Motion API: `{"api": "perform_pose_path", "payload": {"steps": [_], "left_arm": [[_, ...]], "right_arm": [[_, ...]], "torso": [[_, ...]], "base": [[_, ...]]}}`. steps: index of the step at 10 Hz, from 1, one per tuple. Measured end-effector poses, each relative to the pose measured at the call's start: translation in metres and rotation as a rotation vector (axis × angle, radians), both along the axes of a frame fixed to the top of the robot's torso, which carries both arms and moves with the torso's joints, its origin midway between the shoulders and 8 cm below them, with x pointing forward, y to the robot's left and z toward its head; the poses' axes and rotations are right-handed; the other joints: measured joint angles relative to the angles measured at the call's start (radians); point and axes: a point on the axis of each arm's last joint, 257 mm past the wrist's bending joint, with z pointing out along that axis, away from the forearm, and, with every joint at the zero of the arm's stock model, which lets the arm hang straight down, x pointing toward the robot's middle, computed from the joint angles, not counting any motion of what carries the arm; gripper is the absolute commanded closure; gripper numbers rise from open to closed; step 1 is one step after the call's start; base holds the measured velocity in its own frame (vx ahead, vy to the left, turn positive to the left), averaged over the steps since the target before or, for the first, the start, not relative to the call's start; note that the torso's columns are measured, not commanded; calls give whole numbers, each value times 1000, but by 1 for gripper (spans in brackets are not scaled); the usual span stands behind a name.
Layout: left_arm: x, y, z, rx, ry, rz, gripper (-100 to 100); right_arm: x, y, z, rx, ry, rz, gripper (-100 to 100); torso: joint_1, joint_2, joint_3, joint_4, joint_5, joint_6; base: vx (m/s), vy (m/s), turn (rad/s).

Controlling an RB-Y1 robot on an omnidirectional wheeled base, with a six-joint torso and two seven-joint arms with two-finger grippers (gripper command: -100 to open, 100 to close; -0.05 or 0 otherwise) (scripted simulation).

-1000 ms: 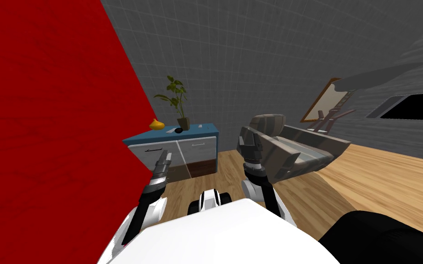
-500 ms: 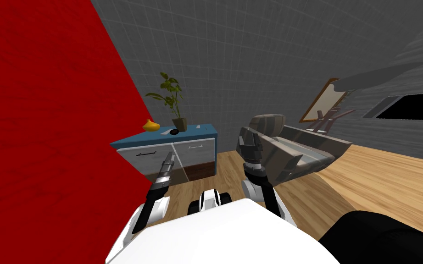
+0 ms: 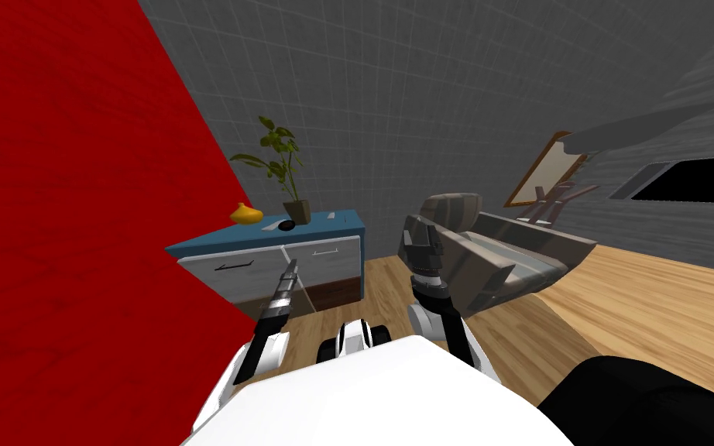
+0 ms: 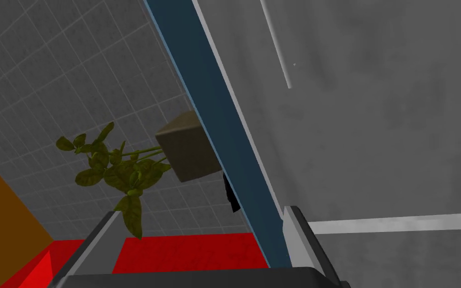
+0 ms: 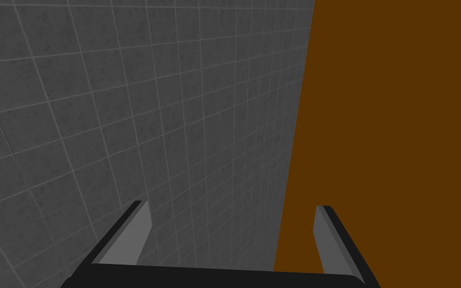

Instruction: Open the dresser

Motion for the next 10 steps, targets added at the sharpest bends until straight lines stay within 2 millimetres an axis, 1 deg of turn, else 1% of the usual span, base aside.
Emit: {"api": "perform_pose_path", "payload": {"steps": [5, 8, 9, 10], "left_arm": [[15, 3, -42, -11, 98, 14, -100], [22, -2, -70, -38, 157, 24, -100], [23, -2, -71, -39, 159, 24, -100], [24, -2, -66, -38, 156, 25, -100]], "right_arm": [[0, 0, 0, 0, 0, 0, 0], [0, 0, 0, 0, 0, 0, 0], [0, 0, 0, 0, 0, 0, 0], [0, 0, 0, 0, 0, 0, 0]], "torso": [[0, 1, 1, 0, 0, 0], [0, 0, 0, 0, 0, 0], [1, 3, 1, 1, 0, 0], [2, 1, 1, 1, 0, 0]], "base": [[70, -37, -20], [62, -35, -17], [53, -2, -24], [86, 7, -25]]}}
